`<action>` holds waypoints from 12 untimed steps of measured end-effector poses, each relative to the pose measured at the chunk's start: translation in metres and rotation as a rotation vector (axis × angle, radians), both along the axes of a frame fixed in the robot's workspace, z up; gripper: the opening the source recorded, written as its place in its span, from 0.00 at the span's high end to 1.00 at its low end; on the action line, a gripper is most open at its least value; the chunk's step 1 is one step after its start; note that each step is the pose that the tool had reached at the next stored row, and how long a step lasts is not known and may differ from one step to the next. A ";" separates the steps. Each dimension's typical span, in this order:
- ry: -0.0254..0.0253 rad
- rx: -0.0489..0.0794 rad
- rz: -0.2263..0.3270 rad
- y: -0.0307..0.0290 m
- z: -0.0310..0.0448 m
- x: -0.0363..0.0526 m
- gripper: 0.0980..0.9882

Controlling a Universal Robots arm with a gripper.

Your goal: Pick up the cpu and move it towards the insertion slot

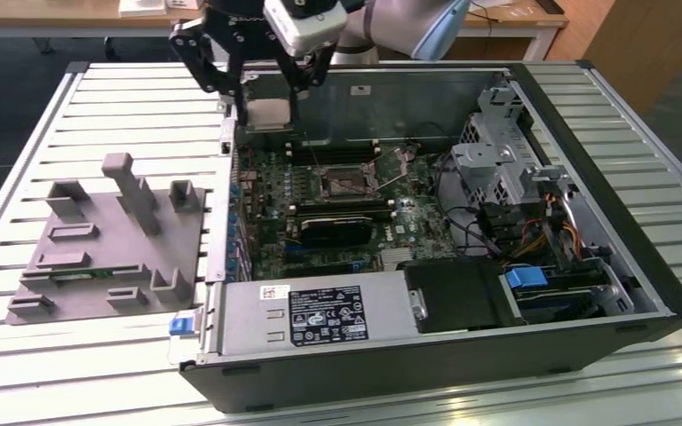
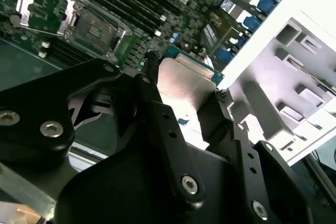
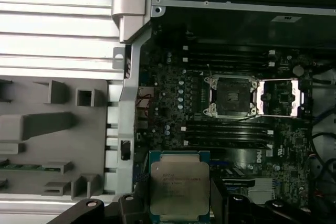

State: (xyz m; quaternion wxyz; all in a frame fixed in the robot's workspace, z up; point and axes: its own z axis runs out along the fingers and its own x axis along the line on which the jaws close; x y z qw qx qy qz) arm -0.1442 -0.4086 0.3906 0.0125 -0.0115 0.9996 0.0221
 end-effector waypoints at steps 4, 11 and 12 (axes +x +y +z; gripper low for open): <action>0.0005 0.000 0.000 0.0000 0.0000 0.0170 0.50; 0.0014 0.000 0.000 0.0000 0.0000 0.0452 0.50; 0.0015 0.000 0.000 0.0000 0.0000 0.0494 0.50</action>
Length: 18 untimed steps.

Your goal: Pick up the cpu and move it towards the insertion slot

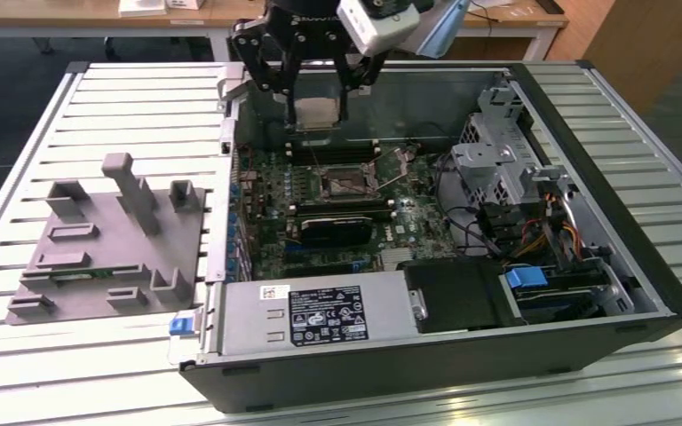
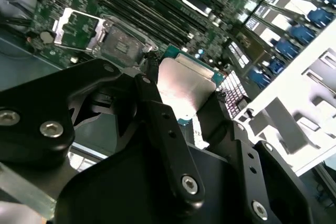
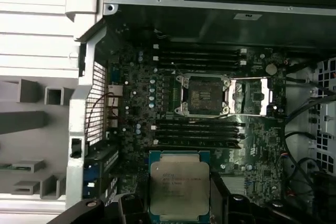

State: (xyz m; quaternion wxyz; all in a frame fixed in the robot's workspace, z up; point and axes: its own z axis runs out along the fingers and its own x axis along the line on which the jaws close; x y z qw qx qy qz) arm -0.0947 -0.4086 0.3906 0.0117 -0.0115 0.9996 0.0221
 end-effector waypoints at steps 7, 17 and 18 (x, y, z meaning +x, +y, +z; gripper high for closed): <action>0.0010 0.000 0.000 0.0000 -0.0001 0.0218 0.50; 0.0037 0.000 0.000 0.0040 -0.0027 0.0374 0.50; 0.0041 0.000 0.000 0.0051 -0.0030 0.0386 0.50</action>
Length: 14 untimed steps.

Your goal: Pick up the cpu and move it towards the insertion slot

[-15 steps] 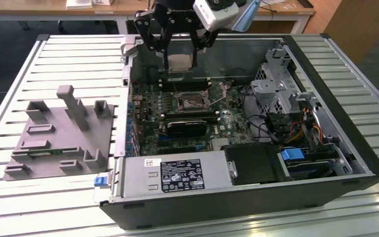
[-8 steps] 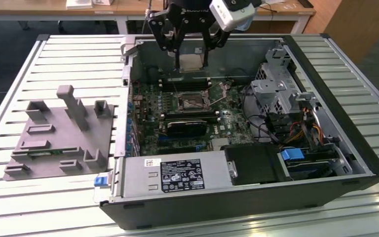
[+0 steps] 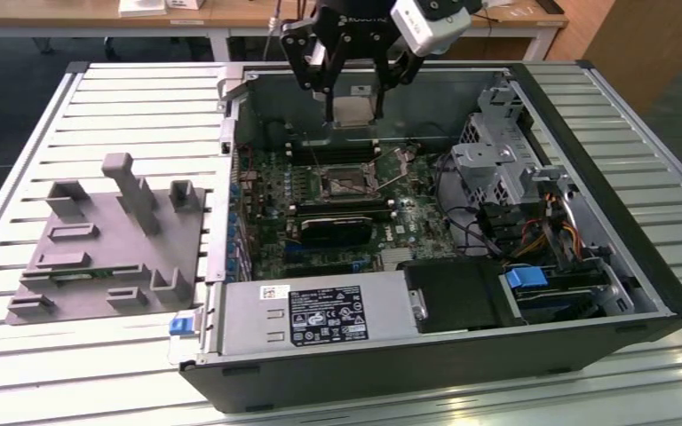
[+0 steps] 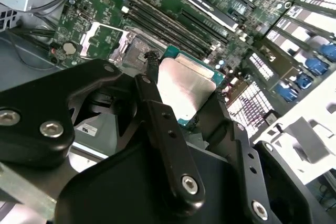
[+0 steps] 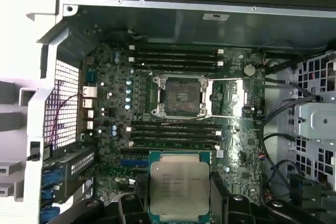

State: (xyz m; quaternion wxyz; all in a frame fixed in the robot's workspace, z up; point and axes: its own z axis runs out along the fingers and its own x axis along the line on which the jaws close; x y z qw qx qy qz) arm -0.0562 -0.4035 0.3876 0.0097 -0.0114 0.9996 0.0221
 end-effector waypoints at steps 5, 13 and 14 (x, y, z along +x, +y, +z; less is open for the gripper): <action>0.0016 0.000 0.000 0.0059 -0.0017 0.0057 0.50; 0.0031 0.000 0.000 0.0169 -0.0054 0.0109 0.50; 0.0032 0.000 0.000 0.0185 -0.0060 0.0114 0.50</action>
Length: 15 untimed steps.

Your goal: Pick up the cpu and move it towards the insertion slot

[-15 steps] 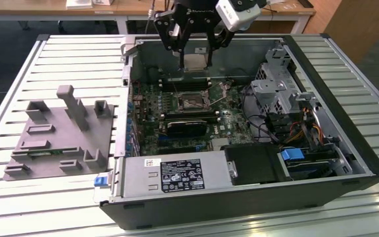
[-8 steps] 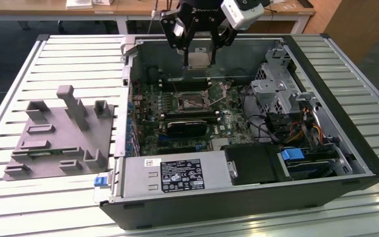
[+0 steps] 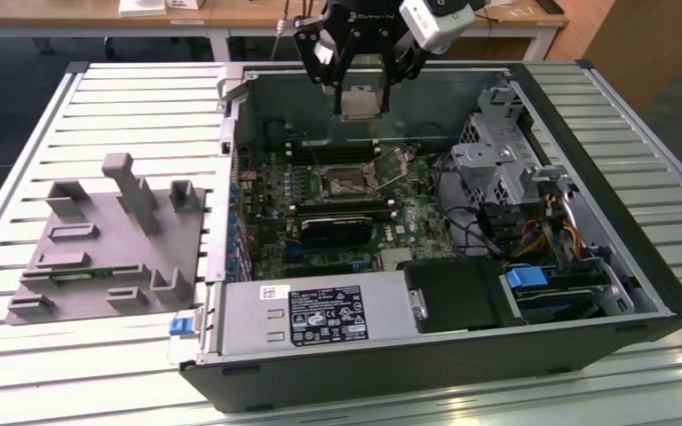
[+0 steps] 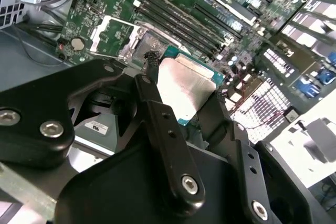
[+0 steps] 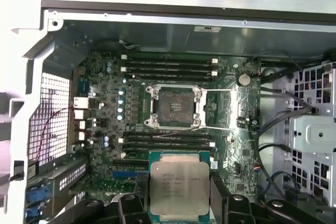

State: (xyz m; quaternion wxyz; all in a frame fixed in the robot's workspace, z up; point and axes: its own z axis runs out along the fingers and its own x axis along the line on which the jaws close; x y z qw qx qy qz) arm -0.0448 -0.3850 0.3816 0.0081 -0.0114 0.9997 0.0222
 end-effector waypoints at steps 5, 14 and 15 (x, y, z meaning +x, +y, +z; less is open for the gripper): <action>0.0006 0.000 0.000 0.0088 -0.0025 0.0023 0.50; 0.0015 0.000 0.000 0.0258 -0.0067 0.0066 0.50; 0.0015 0.000 0.000 0.0278 -0.0070 0.0071 0.50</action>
